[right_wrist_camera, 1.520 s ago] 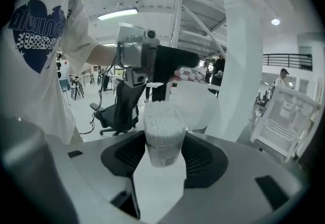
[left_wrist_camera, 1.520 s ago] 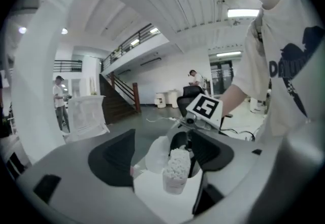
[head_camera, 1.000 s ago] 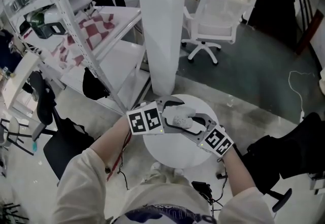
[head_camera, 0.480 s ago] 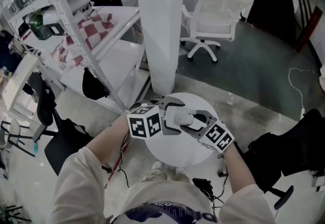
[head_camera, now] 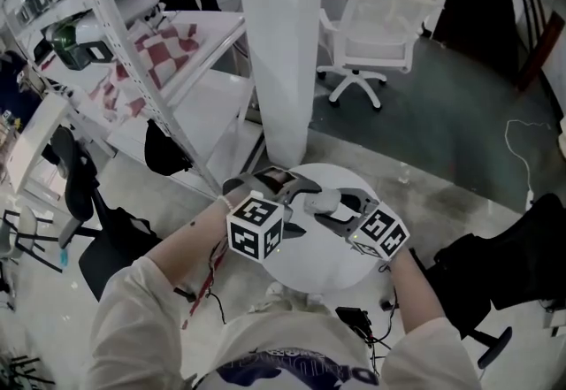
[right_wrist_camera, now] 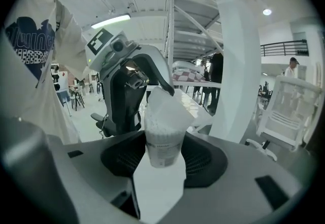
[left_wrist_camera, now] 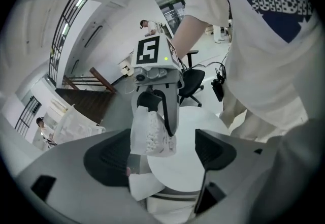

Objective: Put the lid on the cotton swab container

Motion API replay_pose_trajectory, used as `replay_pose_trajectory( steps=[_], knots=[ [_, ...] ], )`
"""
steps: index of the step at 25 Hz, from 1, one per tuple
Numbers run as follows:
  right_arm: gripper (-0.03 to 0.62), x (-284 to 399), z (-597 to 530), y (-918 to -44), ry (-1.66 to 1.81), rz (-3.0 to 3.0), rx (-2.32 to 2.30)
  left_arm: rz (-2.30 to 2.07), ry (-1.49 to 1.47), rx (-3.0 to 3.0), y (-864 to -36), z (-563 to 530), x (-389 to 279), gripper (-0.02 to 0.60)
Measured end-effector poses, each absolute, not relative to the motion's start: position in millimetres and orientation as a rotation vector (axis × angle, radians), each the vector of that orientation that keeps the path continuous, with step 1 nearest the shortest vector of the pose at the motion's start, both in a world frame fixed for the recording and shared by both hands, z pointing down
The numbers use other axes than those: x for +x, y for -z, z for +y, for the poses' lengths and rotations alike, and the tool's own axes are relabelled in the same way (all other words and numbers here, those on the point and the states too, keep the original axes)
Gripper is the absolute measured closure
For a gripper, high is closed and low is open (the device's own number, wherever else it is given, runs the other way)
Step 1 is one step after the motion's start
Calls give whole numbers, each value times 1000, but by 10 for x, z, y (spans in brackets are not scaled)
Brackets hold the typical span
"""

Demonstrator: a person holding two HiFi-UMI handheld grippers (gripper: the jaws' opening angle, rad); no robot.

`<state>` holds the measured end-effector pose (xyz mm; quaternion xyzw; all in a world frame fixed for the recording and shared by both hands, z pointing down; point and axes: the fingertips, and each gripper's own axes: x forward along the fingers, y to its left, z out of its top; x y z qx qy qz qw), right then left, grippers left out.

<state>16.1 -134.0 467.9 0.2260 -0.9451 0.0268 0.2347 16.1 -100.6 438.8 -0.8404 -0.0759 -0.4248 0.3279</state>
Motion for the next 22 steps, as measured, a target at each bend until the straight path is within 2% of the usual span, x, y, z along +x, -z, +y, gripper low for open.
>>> replay_pose_trajectory(
  steps=[9, 22],
  knots=[
    [362, 161, -1514, -4641, -109, -2614, 629, -171, 1187, -1771, -4568, -1194, 54, 192],
    [367, 181, -1702, -4569, -200, -2645, 654, -85, 1189, -1605, -4592, -1429, 62, 179]
  ],
)
